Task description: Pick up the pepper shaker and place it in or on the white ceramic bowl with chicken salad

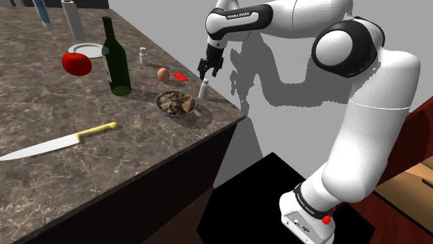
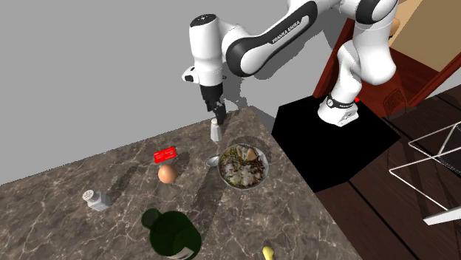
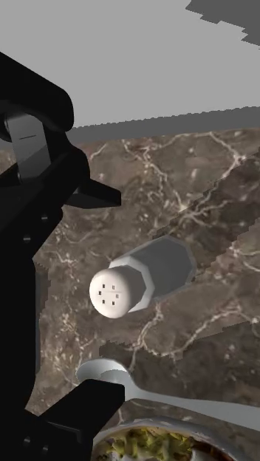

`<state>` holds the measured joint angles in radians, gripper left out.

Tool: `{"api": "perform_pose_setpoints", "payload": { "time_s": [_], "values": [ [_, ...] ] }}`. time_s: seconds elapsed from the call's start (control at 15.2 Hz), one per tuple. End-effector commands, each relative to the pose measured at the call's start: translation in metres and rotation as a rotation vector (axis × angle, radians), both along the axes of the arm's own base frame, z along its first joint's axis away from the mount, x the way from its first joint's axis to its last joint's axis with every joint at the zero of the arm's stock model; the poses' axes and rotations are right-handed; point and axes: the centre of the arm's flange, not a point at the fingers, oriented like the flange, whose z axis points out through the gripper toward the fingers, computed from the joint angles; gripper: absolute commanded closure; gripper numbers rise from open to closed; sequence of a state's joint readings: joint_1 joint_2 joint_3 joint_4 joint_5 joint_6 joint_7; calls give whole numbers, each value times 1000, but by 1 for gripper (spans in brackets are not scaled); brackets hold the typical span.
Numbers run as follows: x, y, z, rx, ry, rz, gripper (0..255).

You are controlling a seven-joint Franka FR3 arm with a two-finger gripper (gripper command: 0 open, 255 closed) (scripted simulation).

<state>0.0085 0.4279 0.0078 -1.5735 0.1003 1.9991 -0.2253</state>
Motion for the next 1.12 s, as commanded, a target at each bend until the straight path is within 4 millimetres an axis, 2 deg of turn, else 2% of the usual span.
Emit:
{"api": "perform_pose_setpoints", "payload": {
  "time_s": [0.0, 0.26, 0.73, 0.79, 1.06],
  "values": [
    [2, 1, -10, 0, -1, 0, 0],
    [2, 3, -29, 0, -1, 0, 0],
    [2, 3, -29, 0, -1, 0, 0],
    [2, 3, -29, 0, -1, 0, 255],
    [2, 3, -29, 0, -1, 0, 255]
  ]
}}
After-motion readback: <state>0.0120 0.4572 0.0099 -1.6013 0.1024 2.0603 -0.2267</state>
